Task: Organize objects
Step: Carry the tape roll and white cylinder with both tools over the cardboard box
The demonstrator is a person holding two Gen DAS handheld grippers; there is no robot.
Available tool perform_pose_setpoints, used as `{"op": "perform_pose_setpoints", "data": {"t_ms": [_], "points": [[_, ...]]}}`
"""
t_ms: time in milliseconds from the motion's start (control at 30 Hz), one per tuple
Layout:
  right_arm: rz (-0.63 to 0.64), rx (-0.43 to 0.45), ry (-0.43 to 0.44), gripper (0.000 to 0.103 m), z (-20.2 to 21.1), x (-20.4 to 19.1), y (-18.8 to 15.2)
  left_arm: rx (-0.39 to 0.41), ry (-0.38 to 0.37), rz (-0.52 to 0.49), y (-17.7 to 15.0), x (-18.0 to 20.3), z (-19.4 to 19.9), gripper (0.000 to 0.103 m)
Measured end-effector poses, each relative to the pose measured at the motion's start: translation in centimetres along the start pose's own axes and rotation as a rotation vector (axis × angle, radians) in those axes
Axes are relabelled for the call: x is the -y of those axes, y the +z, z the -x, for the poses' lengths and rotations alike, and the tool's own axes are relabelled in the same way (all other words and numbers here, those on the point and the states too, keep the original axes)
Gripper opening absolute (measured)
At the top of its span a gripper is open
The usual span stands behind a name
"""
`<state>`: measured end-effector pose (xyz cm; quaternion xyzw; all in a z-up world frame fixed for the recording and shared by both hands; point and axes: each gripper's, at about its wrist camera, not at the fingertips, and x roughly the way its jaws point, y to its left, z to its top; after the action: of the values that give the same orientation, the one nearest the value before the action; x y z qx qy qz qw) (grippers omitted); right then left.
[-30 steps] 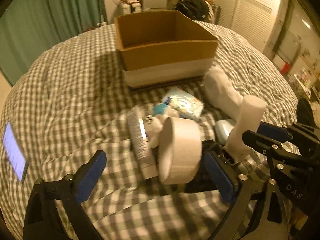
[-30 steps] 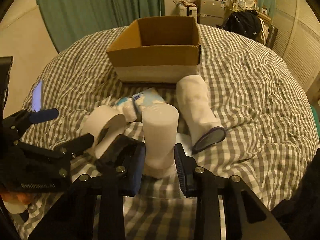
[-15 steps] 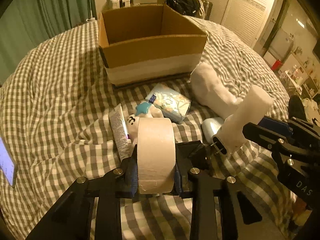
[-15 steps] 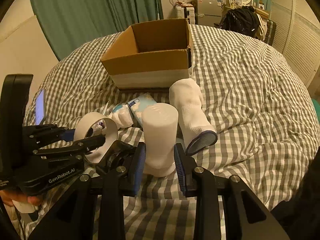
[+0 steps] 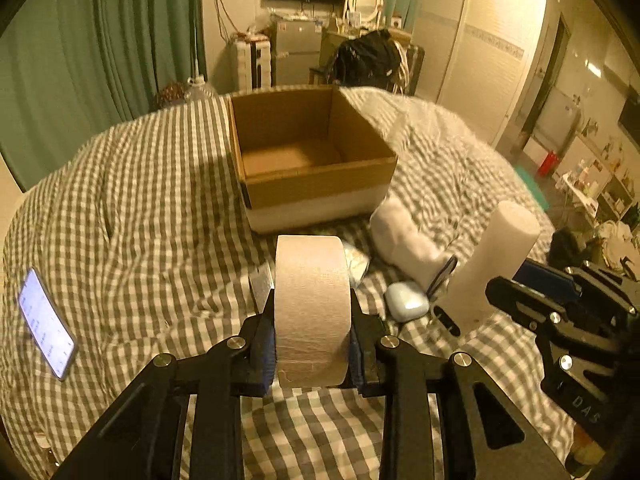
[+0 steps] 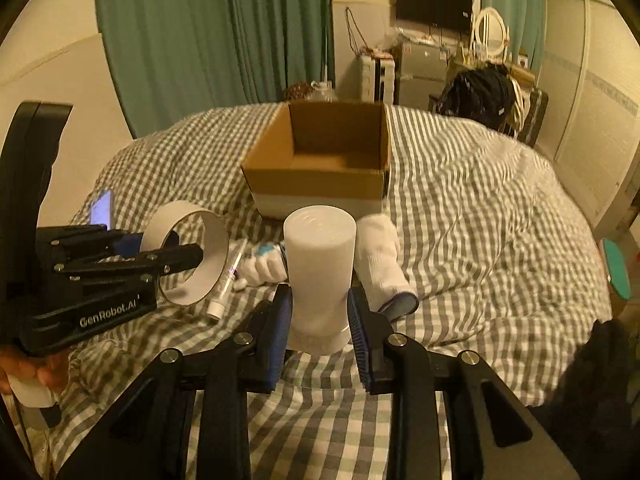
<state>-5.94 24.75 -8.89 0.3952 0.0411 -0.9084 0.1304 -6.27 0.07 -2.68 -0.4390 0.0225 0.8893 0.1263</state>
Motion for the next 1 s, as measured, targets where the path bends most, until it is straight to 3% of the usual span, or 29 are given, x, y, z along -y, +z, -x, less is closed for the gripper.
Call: {"op": "perform_pose_setpoints", "data": {"t_ms": [233,533,767,1000], "points": [[0.039,0.088,0.016,0.027,3.1,-1.1,3.5,0.078,-0.006,-0.001,4.3,-0.5,2.4,0.029],[0.121,0.201,0.001,0.027,3.7,-1.7,13.2,0.153,0.002,0.013,13.0,-2.0,1.8,0.029],[0.125,0.169,-0.001,0.026,-3.0,-0.5,20.5,0.117,0.015,0.031,18.9,-4.5,-4.6,0.029],[0.061,0.065,0.034,0.026,-13.5,2.6,22.9,0.015,0.012,0.037,20.6,-6.0,-14.3,0.029]]}}
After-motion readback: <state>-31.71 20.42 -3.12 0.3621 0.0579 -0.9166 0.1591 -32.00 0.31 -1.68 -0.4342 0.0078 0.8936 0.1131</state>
